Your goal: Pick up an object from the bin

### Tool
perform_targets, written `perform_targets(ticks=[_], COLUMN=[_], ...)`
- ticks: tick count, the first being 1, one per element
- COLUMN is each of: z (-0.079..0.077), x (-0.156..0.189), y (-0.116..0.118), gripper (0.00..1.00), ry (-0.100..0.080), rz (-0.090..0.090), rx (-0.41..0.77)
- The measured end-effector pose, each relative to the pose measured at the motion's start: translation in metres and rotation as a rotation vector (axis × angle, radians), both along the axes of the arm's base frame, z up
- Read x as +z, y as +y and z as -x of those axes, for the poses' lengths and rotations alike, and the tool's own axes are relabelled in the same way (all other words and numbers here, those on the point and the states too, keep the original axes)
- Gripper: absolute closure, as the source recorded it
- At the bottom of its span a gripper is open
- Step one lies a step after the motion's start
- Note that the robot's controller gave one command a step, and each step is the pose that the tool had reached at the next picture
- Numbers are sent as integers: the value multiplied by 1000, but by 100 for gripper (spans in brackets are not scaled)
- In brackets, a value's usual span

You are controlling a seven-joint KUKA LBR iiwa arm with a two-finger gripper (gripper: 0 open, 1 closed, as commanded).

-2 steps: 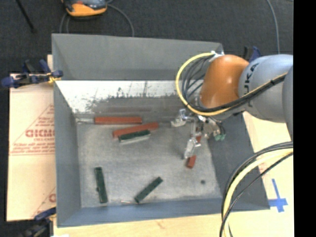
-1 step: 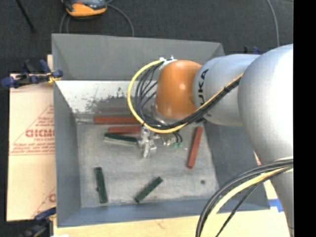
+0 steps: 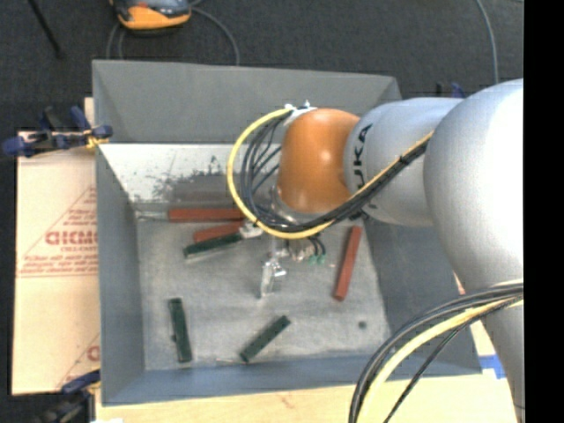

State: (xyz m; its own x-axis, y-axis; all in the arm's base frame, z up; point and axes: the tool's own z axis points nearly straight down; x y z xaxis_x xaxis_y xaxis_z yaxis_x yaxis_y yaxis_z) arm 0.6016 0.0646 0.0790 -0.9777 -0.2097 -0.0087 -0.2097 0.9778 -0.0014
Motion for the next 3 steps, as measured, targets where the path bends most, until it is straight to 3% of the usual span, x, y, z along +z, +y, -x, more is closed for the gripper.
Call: perform_targets(ticks=[1, 2, 3], z=[0, -3, -35], x=[0, 23, 37], y=[0, 32, 34], gripper=[0, 0, 0], ry=[0, 6, 5], rz=[0, -1, -4], rx=[0, -50, -110])
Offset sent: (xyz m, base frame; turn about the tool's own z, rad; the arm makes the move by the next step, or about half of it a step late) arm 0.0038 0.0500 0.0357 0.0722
